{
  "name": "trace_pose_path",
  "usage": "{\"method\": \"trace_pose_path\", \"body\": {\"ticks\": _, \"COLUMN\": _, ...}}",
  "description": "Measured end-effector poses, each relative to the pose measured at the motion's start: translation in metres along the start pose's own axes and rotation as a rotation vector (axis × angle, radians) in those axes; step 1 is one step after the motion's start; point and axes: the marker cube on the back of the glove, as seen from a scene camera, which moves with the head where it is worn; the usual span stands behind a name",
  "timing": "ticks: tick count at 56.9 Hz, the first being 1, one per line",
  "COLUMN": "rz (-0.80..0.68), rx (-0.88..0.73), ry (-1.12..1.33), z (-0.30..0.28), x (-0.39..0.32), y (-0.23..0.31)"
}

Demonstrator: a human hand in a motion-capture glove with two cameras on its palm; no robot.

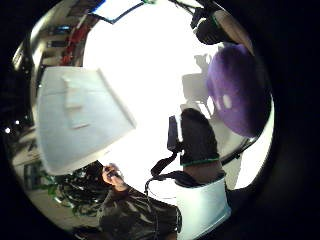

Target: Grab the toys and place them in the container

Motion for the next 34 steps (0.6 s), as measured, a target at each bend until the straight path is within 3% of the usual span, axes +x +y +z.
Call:
{"method": "trace_pose_path", "body": {"ticks": 7, "rz": -0.051, "rx": 0.271, "ry": 0.088, "z": 0.013, "x": 0.001, "y": -0.009}}
{"method": "trace_pose_path", "body": {"ticks": 14, "rz": -0.181, "rx": 0.386, "ry": 0.146, "z": -0.009, "x": -0.001, "y": -0.014}}
{"method": "trace_pose_path", "body": {"ticks": 24, "rz": -0.355, "rx": 0.441, "ry": 0.049, "z": -0.087, "x": -0.039, "y": 0.017}}
{"method": "trace_pose_path", "body": {"ticks": 34, "rz": -0.554, "rx": 0.564, "ry": -0.136, "z": -0.209, "x": -0.117, "y": 0.079}}
